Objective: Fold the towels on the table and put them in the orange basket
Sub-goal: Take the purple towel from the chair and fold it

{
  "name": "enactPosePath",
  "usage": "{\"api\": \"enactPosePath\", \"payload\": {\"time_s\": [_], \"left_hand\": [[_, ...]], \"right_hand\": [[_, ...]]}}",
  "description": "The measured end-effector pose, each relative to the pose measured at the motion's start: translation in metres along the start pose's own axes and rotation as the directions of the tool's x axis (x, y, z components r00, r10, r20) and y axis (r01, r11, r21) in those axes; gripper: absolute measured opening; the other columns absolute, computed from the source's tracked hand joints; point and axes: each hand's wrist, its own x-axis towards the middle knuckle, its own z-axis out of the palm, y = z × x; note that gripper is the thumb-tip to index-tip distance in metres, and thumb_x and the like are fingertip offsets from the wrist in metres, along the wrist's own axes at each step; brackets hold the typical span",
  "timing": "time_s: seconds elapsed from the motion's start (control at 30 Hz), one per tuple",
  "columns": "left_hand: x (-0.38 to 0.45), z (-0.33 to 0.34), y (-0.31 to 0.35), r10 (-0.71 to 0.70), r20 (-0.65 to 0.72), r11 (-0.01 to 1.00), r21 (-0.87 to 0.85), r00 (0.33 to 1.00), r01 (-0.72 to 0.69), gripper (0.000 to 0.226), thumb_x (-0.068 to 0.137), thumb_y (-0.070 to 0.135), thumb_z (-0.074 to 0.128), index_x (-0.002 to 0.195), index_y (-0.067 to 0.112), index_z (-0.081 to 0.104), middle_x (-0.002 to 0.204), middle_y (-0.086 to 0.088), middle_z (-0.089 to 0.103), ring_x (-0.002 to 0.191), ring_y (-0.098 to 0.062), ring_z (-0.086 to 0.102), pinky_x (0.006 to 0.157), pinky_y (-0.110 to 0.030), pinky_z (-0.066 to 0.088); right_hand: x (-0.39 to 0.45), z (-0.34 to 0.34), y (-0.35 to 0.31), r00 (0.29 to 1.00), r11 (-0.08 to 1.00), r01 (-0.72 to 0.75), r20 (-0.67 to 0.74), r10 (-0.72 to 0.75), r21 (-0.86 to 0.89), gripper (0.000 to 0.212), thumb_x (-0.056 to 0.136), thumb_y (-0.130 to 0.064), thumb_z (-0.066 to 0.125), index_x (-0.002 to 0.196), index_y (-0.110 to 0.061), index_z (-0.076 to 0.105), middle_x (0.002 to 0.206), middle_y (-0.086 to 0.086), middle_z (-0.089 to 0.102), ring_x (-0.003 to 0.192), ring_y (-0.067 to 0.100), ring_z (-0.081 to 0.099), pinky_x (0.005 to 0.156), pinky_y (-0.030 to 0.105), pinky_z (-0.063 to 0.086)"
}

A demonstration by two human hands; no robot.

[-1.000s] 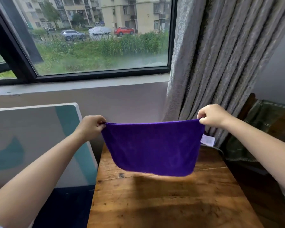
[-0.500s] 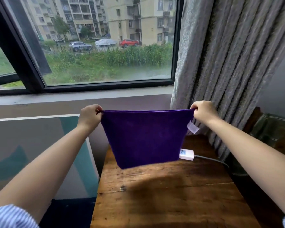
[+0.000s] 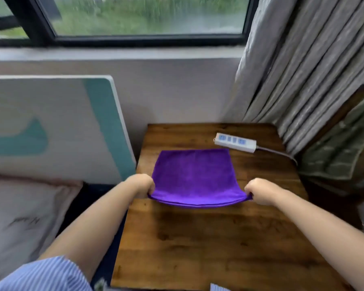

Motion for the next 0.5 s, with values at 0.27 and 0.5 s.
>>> {"api": "enactPosePath", "payload": {"time_s": [0.27,0.5], "left_hand": [[0.005,0.09,0.06,0.129,0.457,0.947,0.206,0.88,-0.246,0.036,0.094,0.017,0.047,0.127,0.006,0.055,0.131,-0.011,0.057,0.118,-0.031,0.053,0.098,-0.036,0.044],[0.003,0.134,0.07,0.179,0.53,0.981,-0.038,0.829,-0.188,0.036,0.093,0.022,0.052,0.122,0.002,0.059,0.126,-0.012,0.06,0.116,-0.029,0.055,0.091,-0.033,0.044]], "right_hand": [[-0.024,0.089,-0.045,0.916,0.943,0.191,0.396,-0.071,-0.272,0.03,0.087,-0.001,0.043,0.112,0.001,0.06,0.12,0.018,0.06,0.112,0.034,0.056,0.091,0.037,0.047],[-0.039,0.119,-0.057,0.829,0.905,0.296,0.552,-0.084,-0.306,0.031,0.087,-0.001,0.046,0.115,-0.003,0.059,0.123,0.016,0.058,0.115,0.033,0.054,0.092,0.037,0.046]]}}
